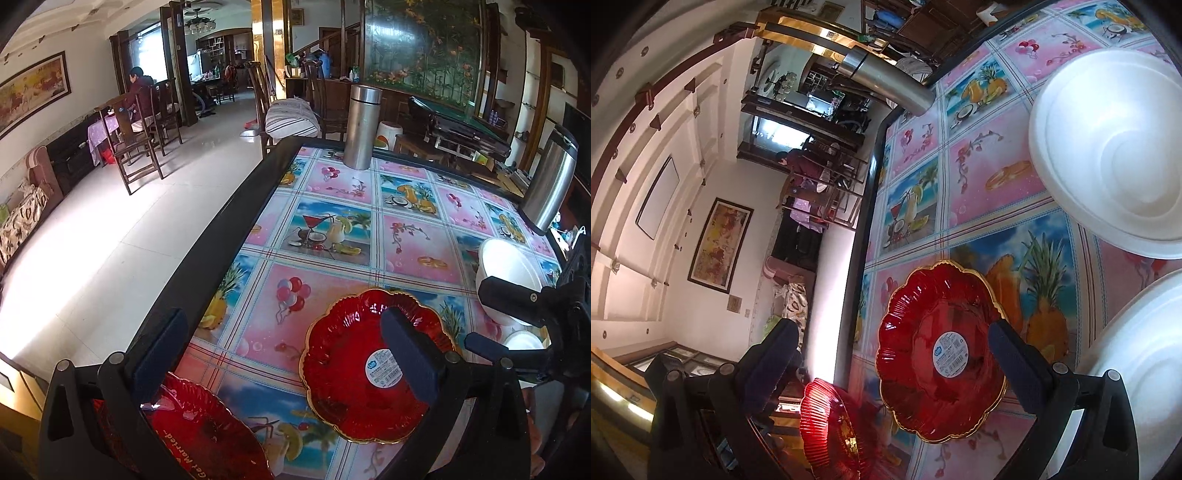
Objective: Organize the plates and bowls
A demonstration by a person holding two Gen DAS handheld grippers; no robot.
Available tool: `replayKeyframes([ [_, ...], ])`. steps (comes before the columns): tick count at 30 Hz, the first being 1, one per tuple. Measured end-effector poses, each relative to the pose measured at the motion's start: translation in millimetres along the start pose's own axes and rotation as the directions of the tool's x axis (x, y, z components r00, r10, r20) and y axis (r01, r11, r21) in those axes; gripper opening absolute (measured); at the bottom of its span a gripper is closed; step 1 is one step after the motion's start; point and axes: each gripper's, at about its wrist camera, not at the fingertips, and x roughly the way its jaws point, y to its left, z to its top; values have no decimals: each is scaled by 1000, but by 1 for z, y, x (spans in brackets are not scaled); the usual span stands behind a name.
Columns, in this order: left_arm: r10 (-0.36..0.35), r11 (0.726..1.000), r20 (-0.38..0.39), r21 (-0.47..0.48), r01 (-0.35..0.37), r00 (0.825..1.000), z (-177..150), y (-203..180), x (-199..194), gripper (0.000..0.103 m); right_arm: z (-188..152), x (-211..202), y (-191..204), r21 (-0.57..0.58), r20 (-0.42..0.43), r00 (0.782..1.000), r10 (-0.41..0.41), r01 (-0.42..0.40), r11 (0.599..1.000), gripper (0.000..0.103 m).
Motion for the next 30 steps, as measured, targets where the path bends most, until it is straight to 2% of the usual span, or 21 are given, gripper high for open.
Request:
replayKeyframes([
  [4, -3, 999, -2, -50, 3, 1000, 0, -2, 3, 103, 3, 5, -8, 37, -18, 1000, 17, -17, 999, 102],
  [8, -28, 989, 40, -144, 33, 999, 0, -7, 0, 103, 4, 2, -6, 31, -12, 1000, 15, -15, 999, 102],
  [13, 23, 985, 74, -174, -10, 997, 4, -10, 14, 103, 3, -7, 4, -5, 19, 999, 37, -37, 999, 102],
  [15, 65, 982, 69, -183, -51, 995, 3, -5, 23, 103, 2, -7, 6, 3, 18, 998, 57, -57, 998, 102],
  [18, 59, 982, 37, -180, -51, 998, 0, 4, 35, 103, 0, -6, 6, 14, 10, 998, 64, -64, 998, 102],
  [19, 38, 982, 17, -188, -34, 999, -1, 8, 39, 103, 0, -3, 6, 18, -3, 998, 59, -59, 998, 102],
  [21, -61, 971, -30, -233, 52, 998, -4, 18, 46, 103, -4, 3, 5, 33, -27, 999, 39, -38, 999, 102],
  [24, -203, 932, -73, -320, 170, 976, -9, 30, 55, 103, -8, 9, 7, 29, -37, 999, -28, 29, 999, 102],
  [30, -330, 894, -95, -351, 278, 939, -12, 27, 59, 103, -6, 8, 0, 41, -41, 994, -98, 100, 994, 102],
])
